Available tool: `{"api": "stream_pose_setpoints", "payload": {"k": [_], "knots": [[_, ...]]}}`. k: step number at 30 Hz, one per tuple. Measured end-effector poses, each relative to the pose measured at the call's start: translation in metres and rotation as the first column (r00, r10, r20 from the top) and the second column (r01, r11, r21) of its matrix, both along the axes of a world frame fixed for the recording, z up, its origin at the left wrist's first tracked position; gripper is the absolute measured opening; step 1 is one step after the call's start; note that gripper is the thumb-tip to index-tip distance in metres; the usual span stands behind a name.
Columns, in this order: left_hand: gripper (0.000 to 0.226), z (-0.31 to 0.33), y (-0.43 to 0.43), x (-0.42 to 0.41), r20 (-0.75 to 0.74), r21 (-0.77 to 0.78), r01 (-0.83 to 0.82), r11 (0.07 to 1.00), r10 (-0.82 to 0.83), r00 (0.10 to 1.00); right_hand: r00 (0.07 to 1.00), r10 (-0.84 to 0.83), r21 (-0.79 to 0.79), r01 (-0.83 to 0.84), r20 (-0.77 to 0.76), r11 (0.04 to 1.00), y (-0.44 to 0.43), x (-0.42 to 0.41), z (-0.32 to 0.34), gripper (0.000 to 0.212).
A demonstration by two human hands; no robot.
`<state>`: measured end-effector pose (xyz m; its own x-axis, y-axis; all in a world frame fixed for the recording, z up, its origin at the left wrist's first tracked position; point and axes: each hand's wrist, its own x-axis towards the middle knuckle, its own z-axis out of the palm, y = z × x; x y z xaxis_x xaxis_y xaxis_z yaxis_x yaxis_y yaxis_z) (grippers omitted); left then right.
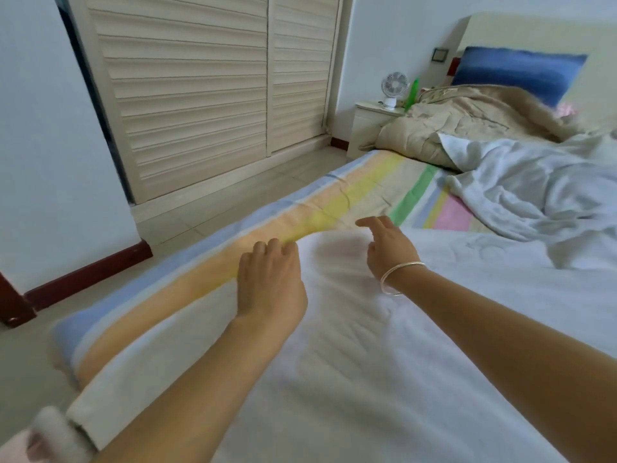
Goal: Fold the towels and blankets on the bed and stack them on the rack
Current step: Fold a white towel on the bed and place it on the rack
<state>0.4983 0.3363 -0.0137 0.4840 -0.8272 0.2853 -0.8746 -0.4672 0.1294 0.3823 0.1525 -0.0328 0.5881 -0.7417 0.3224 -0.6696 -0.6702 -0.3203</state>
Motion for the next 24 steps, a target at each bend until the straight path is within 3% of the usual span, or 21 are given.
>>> {"api": "stream_pose_setpoints", "payload": {"k": [2, 5, 8, 11, 13, 17, 18, 22, 24], "knots": [[0.034, -0.01, -0.043, -0.016, -0.003, -0.047, 0.101, 0.994, -0.102, 0.995, 0.987, -0.128, -0.003, 0.129, -0.096, 0.992, -0.028, -0.033, 0.008, 0.062], [0.046, -0.019, -0.113, -0.041, 0.009, -0.024, 0.201, 0.979, -0.201, 0.98, 0.904, -0.207, -0.071, 0.195, -0.374, 0.978, -0.079, -0.092, 0.018, 0.071], [0.074, -0.024, -0.166, -0.059, 0.013, 0.101, 0.233, 0.967, -0.236, 0.972, 0.76, -0.236, -0.124, 0.203, -0.605, 0.971, -0.12, -0.137, 0.02, 0.087], [0.09, -0.026, -0.196, -0.073, 0.028, 0.258, 0.208, 0.943, -0.222, 0.975, 0.678, -0.235, -0.11, 0.222, -0.696, 0.969, -0.141, -0.164, 0.015, 0.092], [0.082, -0.027, -0.205, -0.081, 0.069, 0.258, 0.174, 0.95, -0.198, 0.978, 0.689, -0.263, -0.142, 0.228, -0.676, 0.963, -0.144, -0.177, 0.005, 0.077], [0.024, -0.039, -0.196, -0.084, 0.202, 0.045, 0.296, 0.954, -0.299, 0.933, 0.854, -0.353, -0.329, 0.231, -0.383, 0.915, -0.141, -0.19, -0.01, 0.027], [0.023, -0.041, -0.19, -0.083, 0.215, 0.012, 0.338, 0.941, -0.332, 0.918, 0.883, -0.345, -0.344, 0.231, -0.319, 0.91, -0.136, -0.193, -0.008, 0.022], [0.056, -0.04, -0.169, -0.079, 0.237, -0.107, 0.552, 0.827, -0.518, 0.822, 0.968, -0.15, -0.495, 0.033, -0.199, 0.868, -0.098, -0.232, 0.014, 0.047], [0.048, -0.035, -0.156, -0.083, 0.089, -0.114, 0.609, 0.785, -0.603, 0.793, 0.969, 0.005, -0.545, -0.144, -0.249, 0.826, -0.067, -0.265, 0.025, 0.035]]}}
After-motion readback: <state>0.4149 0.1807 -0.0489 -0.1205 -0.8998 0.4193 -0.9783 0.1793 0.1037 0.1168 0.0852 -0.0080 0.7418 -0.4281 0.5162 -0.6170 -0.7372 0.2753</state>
